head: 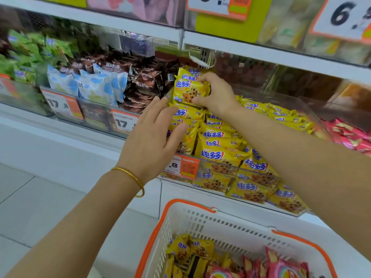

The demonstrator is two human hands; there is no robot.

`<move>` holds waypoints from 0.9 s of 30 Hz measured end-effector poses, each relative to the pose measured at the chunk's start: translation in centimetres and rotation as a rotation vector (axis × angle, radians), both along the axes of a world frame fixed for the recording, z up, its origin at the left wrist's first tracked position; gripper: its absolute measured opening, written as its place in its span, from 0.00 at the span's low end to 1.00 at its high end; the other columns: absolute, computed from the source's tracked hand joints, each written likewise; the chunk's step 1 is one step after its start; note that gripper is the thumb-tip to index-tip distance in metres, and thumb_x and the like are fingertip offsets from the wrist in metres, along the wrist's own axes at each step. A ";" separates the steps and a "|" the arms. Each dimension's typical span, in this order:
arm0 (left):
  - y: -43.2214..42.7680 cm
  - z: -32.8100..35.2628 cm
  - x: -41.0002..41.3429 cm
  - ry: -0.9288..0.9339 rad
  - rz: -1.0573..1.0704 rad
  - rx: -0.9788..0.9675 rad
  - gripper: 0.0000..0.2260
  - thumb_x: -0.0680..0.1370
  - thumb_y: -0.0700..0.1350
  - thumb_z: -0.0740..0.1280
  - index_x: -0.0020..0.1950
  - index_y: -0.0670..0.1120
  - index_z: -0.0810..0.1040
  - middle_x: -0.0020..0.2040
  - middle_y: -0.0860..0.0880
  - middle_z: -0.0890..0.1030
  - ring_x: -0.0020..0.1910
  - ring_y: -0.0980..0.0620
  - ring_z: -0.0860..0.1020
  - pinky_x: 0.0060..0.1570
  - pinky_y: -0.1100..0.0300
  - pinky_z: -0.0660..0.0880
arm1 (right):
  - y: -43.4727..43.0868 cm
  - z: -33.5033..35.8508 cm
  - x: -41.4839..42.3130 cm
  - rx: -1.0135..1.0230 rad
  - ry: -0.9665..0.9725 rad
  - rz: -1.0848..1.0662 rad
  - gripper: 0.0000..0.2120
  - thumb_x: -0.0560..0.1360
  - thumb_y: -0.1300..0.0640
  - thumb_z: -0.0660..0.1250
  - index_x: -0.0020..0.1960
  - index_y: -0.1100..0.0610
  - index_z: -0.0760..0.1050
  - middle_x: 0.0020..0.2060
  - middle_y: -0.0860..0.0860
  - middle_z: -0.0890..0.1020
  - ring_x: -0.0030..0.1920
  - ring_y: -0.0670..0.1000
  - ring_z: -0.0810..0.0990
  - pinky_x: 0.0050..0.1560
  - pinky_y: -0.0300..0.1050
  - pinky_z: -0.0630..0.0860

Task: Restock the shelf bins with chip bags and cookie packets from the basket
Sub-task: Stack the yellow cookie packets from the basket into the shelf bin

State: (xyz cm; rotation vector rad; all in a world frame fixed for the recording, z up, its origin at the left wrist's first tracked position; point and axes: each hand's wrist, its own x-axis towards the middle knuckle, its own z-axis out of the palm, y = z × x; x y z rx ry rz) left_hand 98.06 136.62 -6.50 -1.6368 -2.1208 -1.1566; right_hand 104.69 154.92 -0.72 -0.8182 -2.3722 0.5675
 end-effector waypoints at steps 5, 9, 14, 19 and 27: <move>-1.9 0.6 1.2 0.121 0.037 0.136 0.20 0.80 0.52 0.55 0.60 0.40 0.76 0.67 0.42 0.72 0.70 0.44 0.66 0.70 0.58 0.57 | -1.3 1.2 1.9 -0.161 -0.019 -0.027 0.32 0.71 0.61 0.73 0.69 0.56 0.62 0.58 0.56 0.75 0.53 0.53 0.76 0.51 0.46 0.75; -4.7 0.4 5.2 0.230 -0.021 0.196 0.14 0.78 0.46 0.59 0.53 0.40 0.80 0.59 0.44 0.78 0.58 0.42 0.75 0.61 0.55 0.65 | -5.9 2.2 7.5 -0.163 0.076 0.014 0.22 0.72 0.62 0.71 0.64 0.54 0.68 0.55 0.54 0.76 0.50 0.53 0.79 0.47 0.45 0.77; -7.7 -5.4 7.8 0.281 -0.155 -0.328 0.11 0.74 0.46 0.60 0.49 0.44 0.80 0.58 0.46 0.79 0.54 0.41 0.75 0.47 0.47 0.74 | -14.2 -2.5 16.2 -0.417 0.153 0.318 0.12 0.70 0.61 0.70 0.47 0.45 0.75 0.43 0.51 0.80 0.39 0.50 0.82 0.37 0.43 0.79; -8.5 -9.8 6.9 0.247 -0.165 -0.814 0.20 0.71 0.52 0.52 0.47 0.46 0.81 0.50 0.47 0.81 0.48 0.43 0.78 0.42 0.49 0.77 | -14.8 -19.9 16.7 -0.549 -0.511 0.262 0.08 0.76 0.59 0.66 0.54 0.51 0.75 0.45 0.46 0.78 0.45 0.47 0.78 0.48 0.45 0.75; -5.8 -11.1 7.0 0.351 -0.141 -1.010 0.16 0.81 0.53 0.53 0.65 0.50 0.70 0.63 0.51 0.72 0.63 0.50 0.68 0.61 0.54 0.68 | -15.7 -37.3 13.5 -0.461 -0.996 0.409 0.24 0.77 0.66 0.59 0.71 0.55 0.60 0.67 0.60 0.61 0.46 0.59 0.75 0.43 0.52 0.76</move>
